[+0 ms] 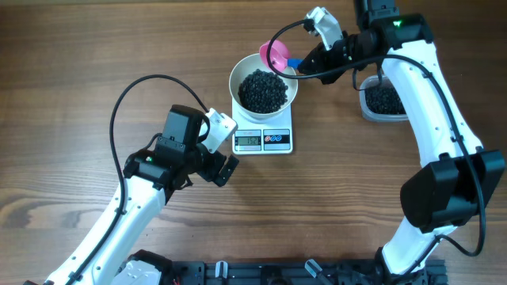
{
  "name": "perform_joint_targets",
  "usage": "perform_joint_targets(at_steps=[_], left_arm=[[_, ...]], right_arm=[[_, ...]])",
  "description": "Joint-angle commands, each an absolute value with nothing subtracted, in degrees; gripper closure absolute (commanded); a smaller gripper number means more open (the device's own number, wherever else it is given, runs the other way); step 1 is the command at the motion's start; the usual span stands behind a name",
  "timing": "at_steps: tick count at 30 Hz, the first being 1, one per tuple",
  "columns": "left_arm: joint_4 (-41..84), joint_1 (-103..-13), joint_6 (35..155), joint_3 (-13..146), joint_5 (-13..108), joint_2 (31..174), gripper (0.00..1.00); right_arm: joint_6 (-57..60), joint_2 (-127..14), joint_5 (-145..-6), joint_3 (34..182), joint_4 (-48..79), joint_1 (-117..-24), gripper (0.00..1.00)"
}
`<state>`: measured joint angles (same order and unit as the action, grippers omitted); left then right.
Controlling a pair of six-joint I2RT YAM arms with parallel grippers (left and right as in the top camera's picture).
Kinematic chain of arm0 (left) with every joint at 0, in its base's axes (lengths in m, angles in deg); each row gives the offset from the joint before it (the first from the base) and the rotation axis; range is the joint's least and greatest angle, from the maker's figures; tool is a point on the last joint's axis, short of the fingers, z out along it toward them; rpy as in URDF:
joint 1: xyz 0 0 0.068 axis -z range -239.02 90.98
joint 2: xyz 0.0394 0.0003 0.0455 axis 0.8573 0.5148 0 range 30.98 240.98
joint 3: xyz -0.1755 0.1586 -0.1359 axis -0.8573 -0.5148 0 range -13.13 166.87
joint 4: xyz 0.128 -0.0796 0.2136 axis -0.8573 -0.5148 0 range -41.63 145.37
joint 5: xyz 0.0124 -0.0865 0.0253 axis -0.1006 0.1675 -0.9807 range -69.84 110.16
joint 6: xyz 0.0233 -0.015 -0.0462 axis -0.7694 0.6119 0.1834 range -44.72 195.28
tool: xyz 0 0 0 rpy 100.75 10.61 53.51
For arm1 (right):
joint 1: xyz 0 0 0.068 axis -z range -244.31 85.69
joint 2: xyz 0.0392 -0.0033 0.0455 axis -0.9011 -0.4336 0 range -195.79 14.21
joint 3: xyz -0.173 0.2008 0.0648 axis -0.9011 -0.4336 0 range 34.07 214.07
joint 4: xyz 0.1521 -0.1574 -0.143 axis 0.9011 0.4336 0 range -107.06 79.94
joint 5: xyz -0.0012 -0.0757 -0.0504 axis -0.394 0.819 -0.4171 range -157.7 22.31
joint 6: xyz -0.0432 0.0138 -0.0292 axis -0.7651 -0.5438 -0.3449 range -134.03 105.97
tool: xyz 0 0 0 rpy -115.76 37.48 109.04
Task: Scoop item into bowl and weigh 150g on scale
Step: 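Lower the scoop into the bowl and shake out more beans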
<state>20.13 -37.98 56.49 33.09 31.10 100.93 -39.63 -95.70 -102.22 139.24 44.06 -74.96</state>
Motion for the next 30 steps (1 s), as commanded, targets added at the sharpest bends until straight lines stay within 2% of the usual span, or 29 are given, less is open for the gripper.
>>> perform_joint_targets(at_steps=[1,14,30], left_arm=[[20.13,-38.31,56.19,32.83,31.01,101.17,0.00],[20.13,-38.31,56.19,32.83,31.01,101.17,0.00],[20.13,-38.31,56.19,32.83,31.01,101.17,0.00]], right_arm=[[-39.26,-94.04,-99.92,140.99,44.76,-75.46,0.96],[-39.37,-94.71,-85.30,140.46,44.69,-80.69,0.96],[-39.54,-99.59,-81.56,140.46,44.43,-84.40,0.96]])
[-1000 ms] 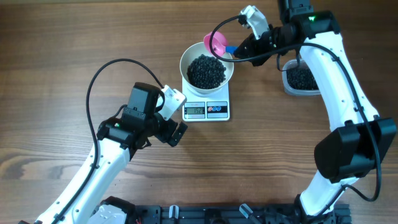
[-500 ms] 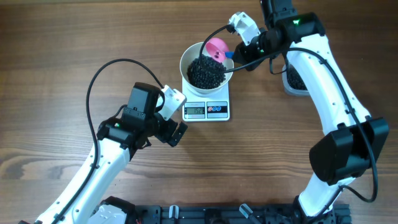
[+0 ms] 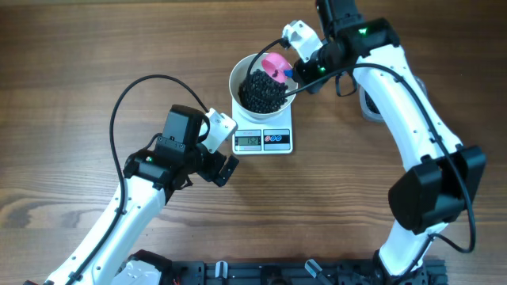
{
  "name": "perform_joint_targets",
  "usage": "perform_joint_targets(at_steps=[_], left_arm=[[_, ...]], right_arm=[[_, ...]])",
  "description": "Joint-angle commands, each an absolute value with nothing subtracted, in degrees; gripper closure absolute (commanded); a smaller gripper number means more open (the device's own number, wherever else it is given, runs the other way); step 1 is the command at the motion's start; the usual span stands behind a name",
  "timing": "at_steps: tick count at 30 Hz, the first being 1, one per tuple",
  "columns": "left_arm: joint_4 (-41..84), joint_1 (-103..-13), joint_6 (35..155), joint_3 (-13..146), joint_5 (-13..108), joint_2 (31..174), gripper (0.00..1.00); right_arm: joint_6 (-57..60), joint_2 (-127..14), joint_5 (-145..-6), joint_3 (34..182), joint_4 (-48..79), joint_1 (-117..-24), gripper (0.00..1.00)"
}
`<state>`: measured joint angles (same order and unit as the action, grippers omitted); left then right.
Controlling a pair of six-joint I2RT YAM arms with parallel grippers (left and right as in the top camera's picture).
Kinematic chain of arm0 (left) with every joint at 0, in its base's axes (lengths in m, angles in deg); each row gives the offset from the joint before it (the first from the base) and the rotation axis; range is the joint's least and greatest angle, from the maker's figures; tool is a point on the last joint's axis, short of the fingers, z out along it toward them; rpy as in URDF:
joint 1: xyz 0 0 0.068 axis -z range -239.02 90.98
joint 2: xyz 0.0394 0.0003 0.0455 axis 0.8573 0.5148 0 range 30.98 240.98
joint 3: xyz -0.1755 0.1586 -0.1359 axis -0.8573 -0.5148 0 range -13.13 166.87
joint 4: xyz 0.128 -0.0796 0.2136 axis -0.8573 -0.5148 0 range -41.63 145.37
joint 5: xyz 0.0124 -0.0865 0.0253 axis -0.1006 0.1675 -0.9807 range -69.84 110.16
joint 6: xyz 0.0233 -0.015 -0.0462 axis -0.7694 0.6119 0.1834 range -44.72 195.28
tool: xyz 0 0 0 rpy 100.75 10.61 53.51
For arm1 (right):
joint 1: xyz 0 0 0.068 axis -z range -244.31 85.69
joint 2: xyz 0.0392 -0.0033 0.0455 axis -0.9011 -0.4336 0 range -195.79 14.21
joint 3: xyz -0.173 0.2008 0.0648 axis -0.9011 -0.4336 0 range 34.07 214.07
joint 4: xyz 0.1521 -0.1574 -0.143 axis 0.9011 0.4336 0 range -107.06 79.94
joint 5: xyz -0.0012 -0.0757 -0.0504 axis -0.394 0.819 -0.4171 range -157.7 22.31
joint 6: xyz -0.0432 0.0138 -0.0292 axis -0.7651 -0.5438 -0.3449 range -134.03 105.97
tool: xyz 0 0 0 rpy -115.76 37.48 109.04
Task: Scoop item into bowl and weigh 150g on scale
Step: 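Lower the scoop into the bowl and shake out more beans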
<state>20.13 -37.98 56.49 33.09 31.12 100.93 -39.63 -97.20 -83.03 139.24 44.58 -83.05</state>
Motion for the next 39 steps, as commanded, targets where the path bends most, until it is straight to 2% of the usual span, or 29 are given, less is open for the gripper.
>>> perform_joint_targets(at_steps=[1,30,39], left_arm=[[20.13,-38.31,56.19,32.83,31.01,101.17,0.00],[20.13,-38.28,56.19,32.83,31.01,101.17,0.00],[20.13,-38.28,56.19,32.83,31.01,101.17,0.00]], right_arm=[[-39.54,-99.85,-81.15,140.46,44.45,-84.62,0.96],[-39.52,-100.77,-79.12,136.79,43.19,-86.98,0.96],[-39.48,-100.77,-82.79,136.79,45.00,-86.96,0.96]])
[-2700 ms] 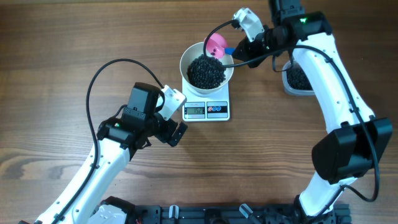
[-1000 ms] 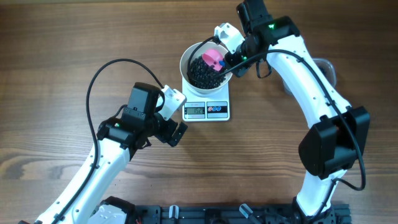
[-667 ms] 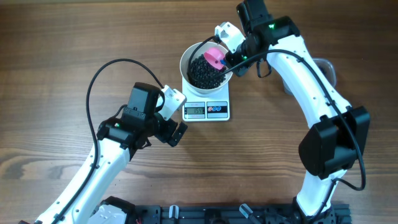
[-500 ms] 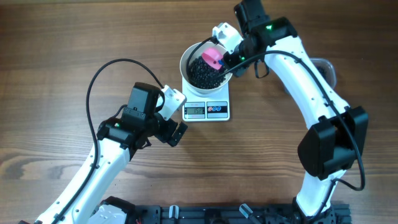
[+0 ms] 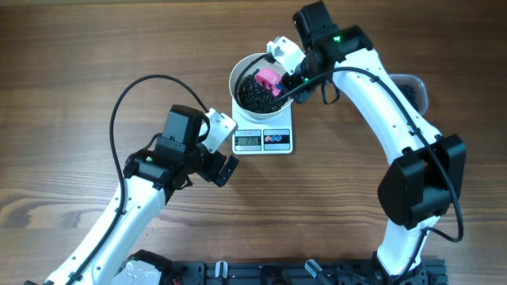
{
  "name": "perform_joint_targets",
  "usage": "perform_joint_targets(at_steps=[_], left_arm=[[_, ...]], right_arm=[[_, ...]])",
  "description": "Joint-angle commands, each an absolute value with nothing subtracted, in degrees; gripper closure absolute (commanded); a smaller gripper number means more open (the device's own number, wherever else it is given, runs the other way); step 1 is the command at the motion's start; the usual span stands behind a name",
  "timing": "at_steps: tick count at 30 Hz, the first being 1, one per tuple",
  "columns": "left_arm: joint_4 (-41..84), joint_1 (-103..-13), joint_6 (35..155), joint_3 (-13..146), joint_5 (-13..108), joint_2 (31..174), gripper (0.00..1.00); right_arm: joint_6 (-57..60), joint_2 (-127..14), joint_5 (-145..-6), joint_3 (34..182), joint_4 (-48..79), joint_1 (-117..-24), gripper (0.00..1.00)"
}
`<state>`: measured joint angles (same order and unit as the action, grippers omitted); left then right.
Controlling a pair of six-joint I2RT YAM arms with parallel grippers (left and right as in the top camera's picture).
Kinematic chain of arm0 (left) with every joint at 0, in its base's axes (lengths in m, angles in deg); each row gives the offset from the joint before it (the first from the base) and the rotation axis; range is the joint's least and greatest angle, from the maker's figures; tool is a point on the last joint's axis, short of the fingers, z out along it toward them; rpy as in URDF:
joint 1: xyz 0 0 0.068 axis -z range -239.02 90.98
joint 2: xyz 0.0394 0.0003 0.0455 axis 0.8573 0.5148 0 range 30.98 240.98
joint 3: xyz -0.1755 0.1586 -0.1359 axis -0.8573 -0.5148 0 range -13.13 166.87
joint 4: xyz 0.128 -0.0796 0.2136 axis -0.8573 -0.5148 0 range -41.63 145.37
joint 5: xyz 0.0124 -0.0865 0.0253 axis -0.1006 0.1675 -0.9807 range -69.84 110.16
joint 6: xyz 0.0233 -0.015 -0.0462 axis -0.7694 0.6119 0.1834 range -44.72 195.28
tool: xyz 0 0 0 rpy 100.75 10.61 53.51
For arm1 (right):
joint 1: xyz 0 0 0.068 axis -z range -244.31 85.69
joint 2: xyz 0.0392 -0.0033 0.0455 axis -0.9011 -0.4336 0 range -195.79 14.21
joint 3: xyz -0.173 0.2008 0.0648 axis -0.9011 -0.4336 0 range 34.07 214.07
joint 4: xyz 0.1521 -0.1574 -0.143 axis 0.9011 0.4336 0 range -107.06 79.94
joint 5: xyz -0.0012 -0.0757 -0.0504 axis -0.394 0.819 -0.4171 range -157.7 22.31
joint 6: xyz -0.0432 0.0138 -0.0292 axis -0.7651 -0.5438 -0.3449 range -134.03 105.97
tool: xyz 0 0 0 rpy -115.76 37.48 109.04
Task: Scoop item into bowl and weigh 150g on scale
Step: 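Lower the scoop into the bowl and shake out more beans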
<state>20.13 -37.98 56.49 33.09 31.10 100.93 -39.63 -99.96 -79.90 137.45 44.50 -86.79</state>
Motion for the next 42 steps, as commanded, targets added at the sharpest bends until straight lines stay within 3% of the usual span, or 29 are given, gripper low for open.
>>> perform_joint_targets(at_steps=[1,10,17,22,42], left_arm=[[20.13,-38.31,56.19,32.83,31.01,101.17,0.00],[20.13,-38.31,56.19,32.83,31.01,101.17,0.00],[20.13,-38.31,56.19,32.83,31.01,101.17,0.00],[20.13,-38.31,56.19,32.83,31.01,101.17,0.00],[20.13,-38.31,56.19,32.83,31.01,101.17,0.00]], right_arm=[[-39.48,-100.77,-82.79,136.79,44.96,-86.96,0.96],[-39.28,-100.77,-86.98,136.81,44.93,-86.70,0.96],[-37.07,-100.77,-101.91,136.92,44.91,-80.73,0.96],[-36.33,-100.66,-105.43,137.71,44.96,-78.42,0.96],[-36.31,-100.29,-104.84,139.65,43.80,-78.11,0.96]])
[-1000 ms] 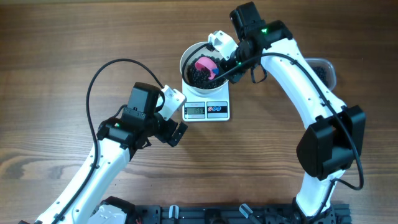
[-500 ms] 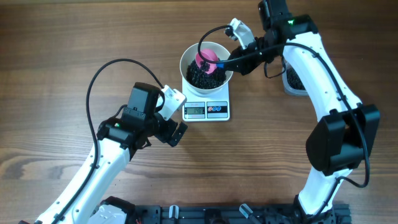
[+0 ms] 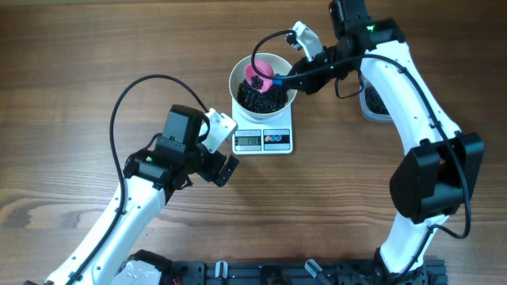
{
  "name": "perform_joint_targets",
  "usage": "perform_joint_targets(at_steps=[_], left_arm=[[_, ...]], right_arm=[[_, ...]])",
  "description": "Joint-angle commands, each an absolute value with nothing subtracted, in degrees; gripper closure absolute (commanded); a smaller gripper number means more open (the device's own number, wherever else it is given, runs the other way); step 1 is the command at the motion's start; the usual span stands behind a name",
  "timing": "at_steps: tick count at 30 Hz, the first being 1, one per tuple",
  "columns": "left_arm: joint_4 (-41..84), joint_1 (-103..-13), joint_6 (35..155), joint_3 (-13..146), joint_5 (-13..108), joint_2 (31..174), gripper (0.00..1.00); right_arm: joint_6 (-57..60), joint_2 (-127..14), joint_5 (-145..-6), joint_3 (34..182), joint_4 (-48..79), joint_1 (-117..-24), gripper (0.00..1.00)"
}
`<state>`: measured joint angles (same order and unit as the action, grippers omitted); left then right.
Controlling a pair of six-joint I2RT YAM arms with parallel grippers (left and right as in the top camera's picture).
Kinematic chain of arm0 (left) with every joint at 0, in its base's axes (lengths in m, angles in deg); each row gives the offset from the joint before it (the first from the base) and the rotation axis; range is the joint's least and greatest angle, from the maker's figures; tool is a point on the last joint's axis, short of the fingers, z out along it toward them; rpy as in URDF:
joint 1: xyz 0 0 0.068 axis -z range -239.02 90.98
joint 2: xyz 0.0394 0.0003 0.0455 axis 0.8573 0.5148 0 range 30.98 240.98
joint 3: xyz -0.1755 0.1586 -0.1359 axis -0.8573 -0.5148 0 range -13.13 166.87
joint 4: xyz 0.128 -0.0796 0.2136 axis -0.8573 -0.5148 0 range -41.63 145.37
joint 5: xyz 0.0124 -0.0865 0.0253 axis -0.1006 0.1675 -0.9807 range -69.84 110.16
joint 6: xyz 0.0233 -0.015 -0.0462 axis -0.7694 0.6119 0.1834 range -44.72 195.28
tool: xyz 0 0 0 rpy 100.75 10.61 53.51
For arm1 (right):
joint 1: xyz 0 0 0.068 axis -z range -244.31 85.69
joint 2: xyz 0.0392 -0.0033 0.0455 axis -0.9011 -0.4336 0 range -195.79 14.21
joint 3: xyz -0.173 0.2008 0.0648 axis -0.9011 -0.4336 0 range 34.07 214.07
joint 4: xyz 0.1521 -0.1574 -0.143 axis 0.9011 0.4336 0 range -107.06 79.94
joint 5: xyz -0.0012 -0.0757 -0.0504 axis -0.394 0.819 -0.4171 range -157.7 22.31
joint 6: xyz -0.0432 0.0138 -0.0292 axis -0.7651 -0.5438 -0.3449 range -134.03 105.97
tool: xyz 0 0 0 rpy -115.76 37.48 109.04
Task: Scoop item into bowl and weigh 150g on scale
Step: 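Lower the scoop into the bowl and shake out more beans, then hold the scoop over the bowl and tip remaining beans until 150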
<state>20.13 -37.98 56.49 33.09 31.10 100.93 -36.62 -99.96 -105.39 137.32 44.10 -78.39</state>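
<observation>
A white bowl (image 3: 238, 73) heaped with black beans (image 3: 265, 96) stands on the small scale (image 3: 263, 141); its display is too small to read. A pink scoop (image 3: 257, 74) with a blue handle (image 3: 285, 78) sits in the bowl's far-left part, cup facing up, on the beans. My right gripper (image 3: 305, 74) is shut on the handle just outside the bowl's right rim. My left gripper (image 3: 225, 170) hangs near the table left of the scale, holding nothing; its jaws cannot be made out.
A container of black beans (image 3: 372, 101) stands right of the scale, half hidden under my right arm. The left arm's black cable (image 3: 127, 95) loops over the table at left. Bare wood surrounds the scale.
The scoop was tipped in the right part of the bowl; it now lies cup up at the far left. My right arm has swung back right and covers the bean container. The left arm is unchanged.
First my right gripper held the pink scoop at the bowl's far right rim. Then the scoop was over the beans, then tipped down into them. Now it rests cup up at the bowl's far left. The left arm stayed still throughout.
</observation>
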Motion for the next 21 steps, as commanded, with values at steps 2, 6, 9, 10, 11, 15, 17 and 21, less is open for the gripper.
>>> perform_joint_targets(at_steps=[2,6,9,10,11,15,17,21], left_arm=[[20.13,-38.31,56.19,32.83,31.01,101.17,0.00],[20.13,-38.31,56.19,32.83,31.01,101.17,0.00],[20.13,-38.31,56.19,32.83,31.01,101.17,0.00],[20.13,-38.31,56.19,32.83,31.01,101.17,0.00],[20.13,-38.28,56.19,32.83,31.01,101.17,0.00],[20.13,-38.28,56.19,32.83,31.01,101.17,0.00],[20.13,-38.28,56.19,32.83,31.01,101.17,0.00],[20.13,-38.31,56.19,32.83,31.01,101.17,0.00]], right_arm=[[-36.33,-99.54,-102.17,140.00,43.78,-78.11,0.96],[-36.46,-98.73,-98.94,140.00,43.62,-78.11,0.96],[-36.55,-98.60,-96.23,140.00,43.62,-78.18,0.96],[-36.57,-98.60,-96.10,140.00,43.58,-78.18,0.96],[-36.86,-98.60,-95.92,140.00,43.56,-78.18,0.96],[-38.06,-97.88,-93.69,140.03,43.23,-79.01,0.96],[-38.12,-97.49,-91.53,140.03,43.12,-79.79,0.96],[-39.76,-97.31,-90.18,140.03,43.03,-81.13,0.96]])
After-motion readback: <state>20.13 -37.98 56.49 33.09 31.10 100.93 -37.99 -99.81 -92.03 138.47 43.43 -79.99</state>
